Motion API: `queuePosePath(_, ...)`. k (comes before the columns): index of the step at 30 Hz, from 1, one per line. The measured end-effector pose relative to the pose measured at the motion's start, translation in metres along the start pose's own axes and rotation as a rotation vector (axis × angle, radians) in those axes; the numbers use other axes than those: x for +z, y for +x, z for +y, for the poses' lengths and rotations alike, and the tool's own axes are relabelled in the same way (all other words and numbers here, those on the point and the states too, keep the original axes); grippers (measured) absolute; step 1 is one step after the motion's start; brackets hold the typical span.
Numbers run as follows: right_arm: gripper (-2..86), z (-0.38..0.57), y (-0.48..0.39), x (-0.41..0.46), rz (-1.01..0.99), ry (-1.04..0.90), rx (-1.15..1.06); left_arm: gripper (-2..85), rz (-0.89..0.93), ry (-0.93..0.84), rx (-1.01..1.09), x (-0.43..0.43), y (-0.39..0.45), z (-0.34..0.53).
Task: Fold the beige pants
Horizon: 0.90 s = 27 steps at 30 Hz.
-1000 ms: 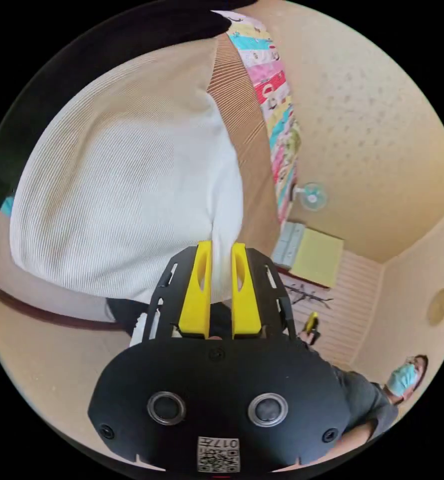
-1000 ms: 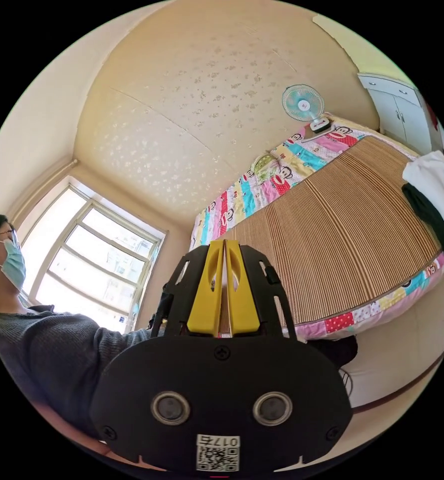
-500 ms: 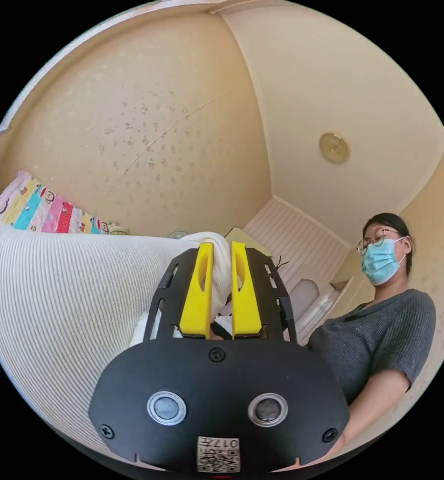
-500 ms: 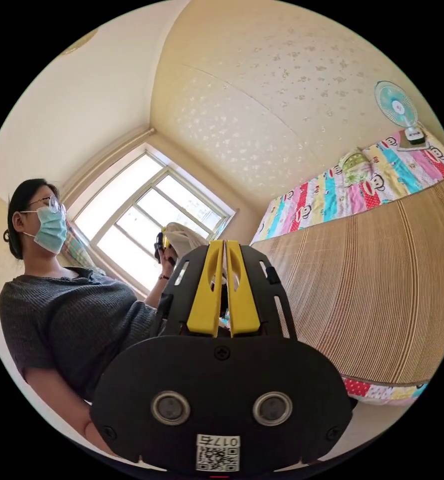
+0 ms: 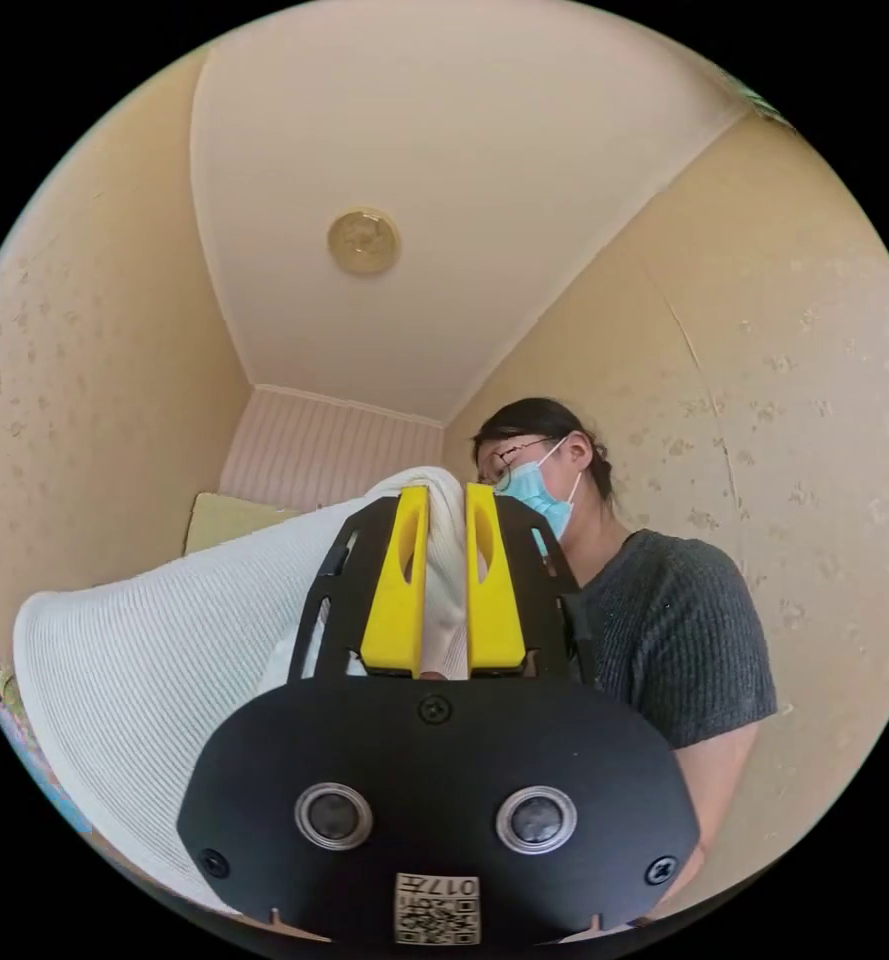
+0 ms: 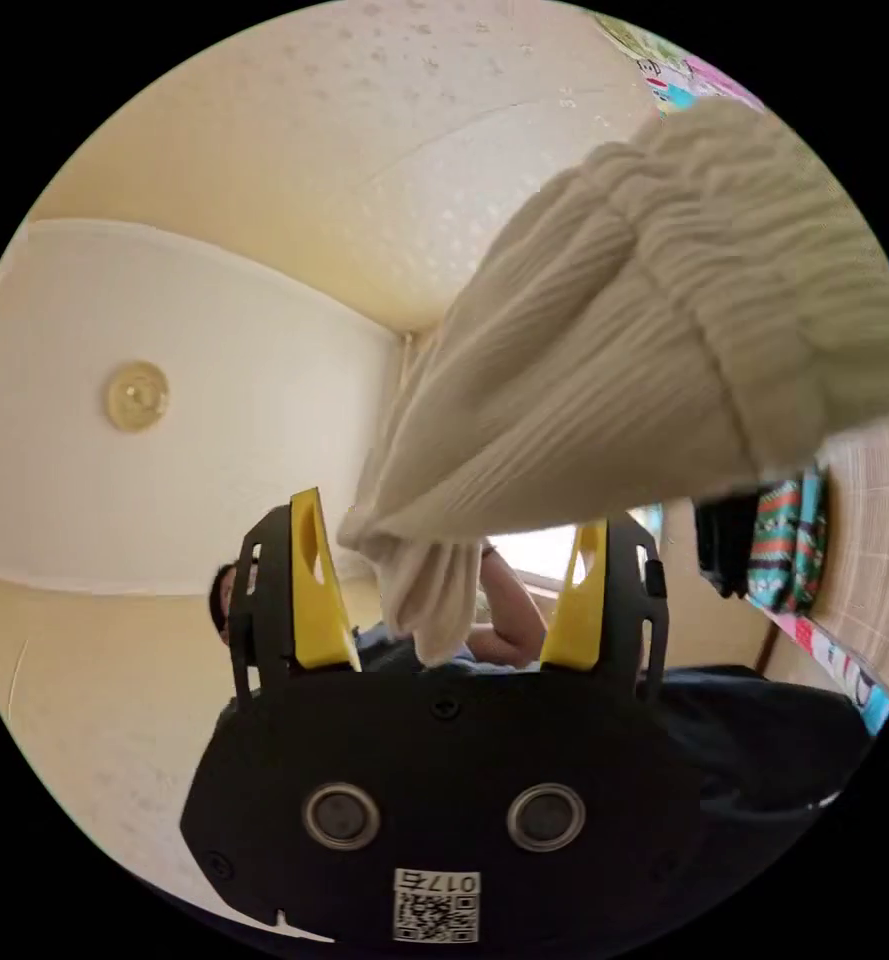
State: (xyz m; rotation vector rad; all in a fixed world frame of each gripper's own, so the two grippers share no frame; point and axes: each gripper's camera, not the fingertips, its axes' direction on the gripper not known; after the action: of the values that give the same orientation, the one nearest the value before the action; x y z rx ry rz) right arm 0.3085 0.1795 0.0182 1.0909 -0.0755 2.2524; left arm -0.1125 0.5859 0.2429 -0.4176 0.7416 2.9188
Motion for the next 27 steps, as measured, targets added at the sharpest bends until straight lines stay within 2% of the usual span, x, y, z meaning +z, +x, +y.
queuePosePath(2, 16.2, -0.018, -0.024, -0.04, -0.183, 0.191, -0.17, 6.6, 0.055, -0.045, 0.039, 0.01, 0.003, 0.012)
queuePosePath(5, 11.2, -0.046, -0.067, -0.087, -0.114, 0.262, -0.296, 6.6, 0.132, -0.164, -0.008, 0.02, -0.012, 0.045)
queuePosePath(7, 11.2, -0.062, -0.098, -0.106, -0.158, 0.278, -0.373, 6.6, 0.001, -0.173, -0.096, 0.016, -0.025, 0.07)
queuePosePath(9, 11.8, -0.077, -0.136, -0.113, -0.234, 0.225, -0.493, 6.4, -0.271, -0.127, -0.395, -0.005, -0.059, 0.112)
queuePosePath(11, 12.5, -0.092, -0.199, -0.104, -0.303, 0.069, -0.69, 6.3, -0.405, -0.166, -0.529, -0.023, -0.076, 0.146)
queuePosePath(13, 13.0, -0.094, -0.243, -0.088, -0.325, -0.065, -0.84, 6.2, -0.525, -0.297, -0.586, -0.025, -0.083, 0.175)
queuePosePath(15, 13.3, -0.09, -0.279, -0.073, -0.354, -0.18, -0.99, 5.6, -0.702, -0.557, -0.629, -0.007, -0.092, 0.213)
queuePosePath(18, 13.9, -0.077, -0.309, -0.052, -0.388, -0.325, -1.169, 1.1, -0.79, -0.712, -0.664, 0.011, -0.106, 0.247)
queuePosePath(21, 14.2, -0.065, -0.29, -0.021, -0.53, -0.565, -1.161, 0.1, -0.675, -0.653, -0.717, 0.015, -0.126, 0.253)
queuePosePath(23, 14.5, -0.051, -0.254, 0.01, -0.806, -0.759, -1.047, 0.5, -0.598, -0.616, -0.699, 0.019, -0.137, 0.242)
queuePosePath(27, 14.7, -0.004, -0.206, 0.043, -0.904, -0.909, -0.98, 5.3, -0.505, -0.479, -0.587, 0.025, -0.156, 0.188)
